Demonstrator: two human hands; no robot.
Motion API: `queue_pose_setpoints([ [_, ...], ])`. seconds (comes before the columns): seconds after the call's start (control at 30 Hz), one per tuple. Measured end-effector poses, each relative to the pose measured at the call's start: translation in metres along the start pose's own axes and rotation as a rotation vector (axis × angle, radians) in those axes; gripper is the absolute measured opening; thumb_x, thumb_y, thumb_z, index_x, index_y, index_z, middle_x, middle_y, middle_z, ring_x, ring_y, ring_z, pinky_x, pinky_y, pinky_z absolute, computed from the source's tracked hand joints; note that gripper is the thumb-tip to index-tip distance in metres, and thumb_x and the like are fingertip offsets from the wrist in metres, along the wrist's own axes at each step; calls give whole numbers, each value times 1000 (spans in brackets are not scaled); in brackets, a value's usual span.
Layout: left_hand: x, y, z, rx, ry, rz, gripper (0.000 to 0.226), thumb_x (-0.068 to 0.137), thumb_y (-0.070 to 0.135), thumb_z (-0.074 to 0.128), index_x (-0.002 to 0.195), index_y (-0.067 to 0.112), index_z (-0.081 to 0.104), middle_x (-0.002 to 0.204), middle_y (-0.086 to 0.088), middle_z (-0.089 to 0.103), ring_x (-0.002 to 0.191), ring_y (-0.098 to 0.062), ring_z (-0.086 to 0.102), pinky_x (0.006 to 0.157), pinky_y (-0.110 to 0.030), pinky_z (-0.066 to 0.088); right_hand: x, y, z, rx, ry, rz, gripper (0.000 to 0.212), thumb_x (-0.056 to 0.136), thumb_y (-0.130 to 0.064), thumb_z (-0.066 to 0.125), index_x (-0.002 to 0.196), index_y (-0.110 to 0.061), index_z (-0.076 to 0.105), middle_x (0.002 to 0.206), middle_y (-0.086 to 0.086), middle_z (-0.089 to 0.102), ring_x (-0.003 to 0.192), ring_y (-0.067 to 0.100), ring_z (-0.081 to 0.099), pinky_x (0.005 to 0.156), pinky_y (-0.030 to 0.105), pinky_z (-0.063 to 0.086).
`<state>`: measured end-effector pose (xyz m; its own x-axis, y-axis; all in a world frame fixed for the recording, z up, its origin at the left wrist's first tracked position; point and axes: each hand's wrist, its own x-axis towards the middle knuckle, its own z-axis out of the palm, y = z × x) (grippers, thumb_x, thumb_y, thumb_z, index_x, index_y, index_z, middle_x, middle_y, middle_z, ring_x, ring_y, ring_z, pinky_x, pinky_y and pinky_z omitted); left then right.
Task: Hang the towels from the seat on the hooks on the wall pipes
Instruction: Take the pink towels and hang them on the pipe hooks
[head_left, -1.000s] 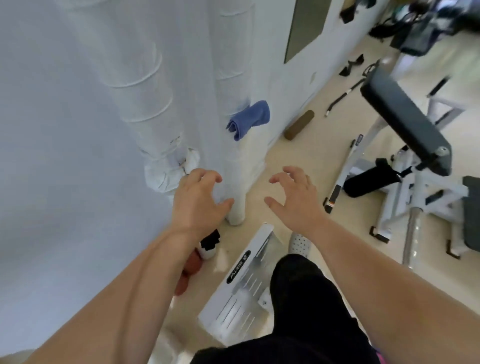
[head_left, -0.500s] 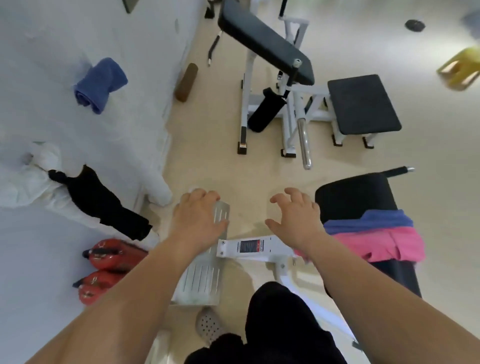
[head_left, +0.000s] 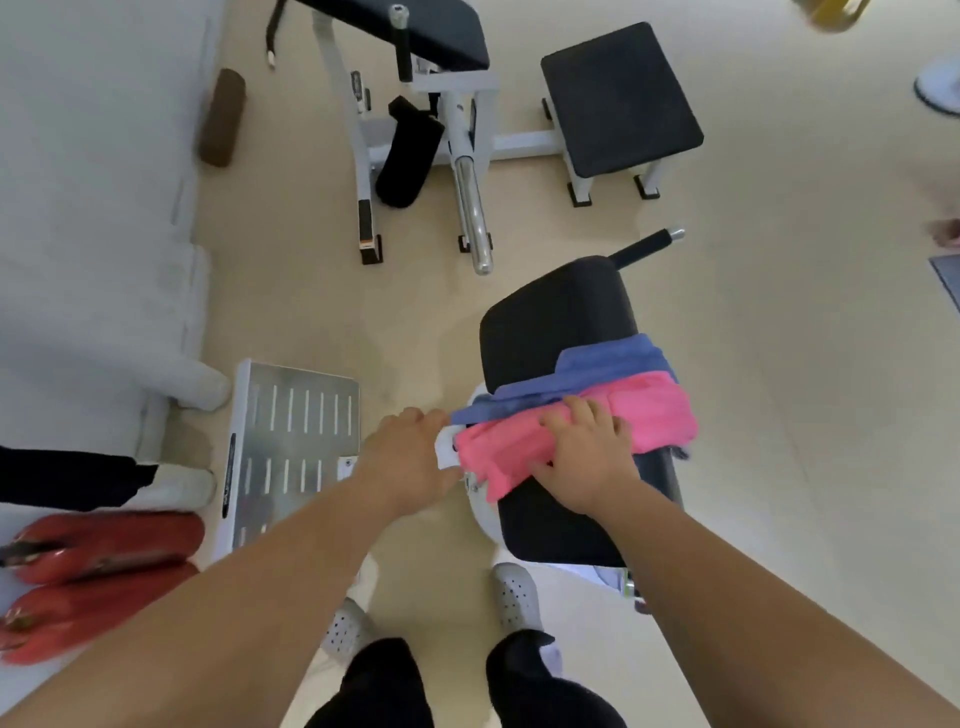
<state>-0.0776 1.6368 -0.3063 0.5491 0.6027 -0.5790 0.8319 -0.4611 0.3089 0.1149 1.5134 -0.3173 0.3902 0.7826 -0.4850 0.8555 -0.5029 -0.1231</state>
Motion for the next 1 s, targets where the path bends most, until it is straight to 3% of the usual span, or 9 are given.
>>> queue_pose_setpoints([
  [0.1, 20, 46, 22, -107, -62, -8, 74, 88, 47, 69, 151, 24, 38, 148, -8, 45, 134, -29, 44, 109, -38, 39, 17, 52, 10, -56, -8, -16, 60, 96, -53, 44, 151, -32, 34, 166, 6, 18, 153, 32, 12, 120, 59, 11],
  [0.23, 34, 86, 48, -198, -167, 15, 74, 90, 42, 70, 154, 27, 35, 160, -3, 34, 139, -24, 42, 110, -32, 36, 20, 97, 29, -50, 8, -98, 58, 102, -48, 40, 156, -41, 22, 169, 2, 8, 155, 32, 4, 121, 61, 8],
  [0.37, 40, 101, 70, -198, -254, 55, 75, 92, 40, 68, 157, 32, 30, 163, 2, 33, 142, -23, 40, 108, -27, 34, 20, 112, 34, 103, 178, -157, 46, 95, -29, 62, 140, -31, 56, 156, 8, 44, 144, 37, 36, 116, 57, 29],
  [0.43, 42, 106, 78, -232, -286, 85, 75, 93, 37, 68, 157, 35, 28, 162, 3, 34, 141, -21, 42, 106, -24, 34, 20, 123, 38, 171, 250, -193, 42, 86, -19, 73, 127, -24, 68, 140, 13, 59, 130, 40, 52, 108, 56, 43],
  [0.53, 41, 114, 86, -261, -317, 100, 80, 94, 37, 67, 159, 37, 22, 165, 4, 28, 146, -22, 36, 117, -31, 33, 18, 137, 35, 217, 352, -273, 34, 71, -5, 84, 104, -13, 79, 115, 15, 72, 105, 40, 67, 91, 51, 56],
  [0.63, 37, 122, 88, -283, -279, 89, 83, 92, 38, 69, 160, 34, 21, 161, 1, 35, 141, -24, 42, 114, -37, 38, 15, 141, 25, 203, 424, -340, 25, 68, -6, 89, 91, -11, 82, 101, 10, 76, 91, 35, 70, 86, 42, 58],
  [0.8, 21, 138, 76, -438, -32, 99, 83, 87, 34, 74, 156, 37, 28, 143, 12, 46, 130, -13, 47, 108, -31, 40, -4, 132, 3, 274, 471, -397, 12, 87, -27, 73, 94, -22, 81, 114, 1, 71, 107, 28, 62, 92, 44, 50],
  [0.9, 10, 150, 63, -468, 88, 277, 59, 88, 30, 71, 142, 36, 47, 131, 18, 56, 120, -5, 53, 106, -26, 42, -22, 117, -19, 297, 536, -490, 14, 89, -29, 66, 93, -24, 79, 114, -1, 69, 107, 25, 59, 94, 40, 46],
  [1.0, -5, 165, 40, -523, 175, 331, 10, 94, 31, 59, 99, 38, 64, 96, 20, 62, 97, -7, 60, 88, -18, 44, -37, 103, -42, 351, 589, -536, 9, 85, -20, 68, 87, -18, 76, 100, -1, 70, 96, 23, 60, 89, 36, 46],
])
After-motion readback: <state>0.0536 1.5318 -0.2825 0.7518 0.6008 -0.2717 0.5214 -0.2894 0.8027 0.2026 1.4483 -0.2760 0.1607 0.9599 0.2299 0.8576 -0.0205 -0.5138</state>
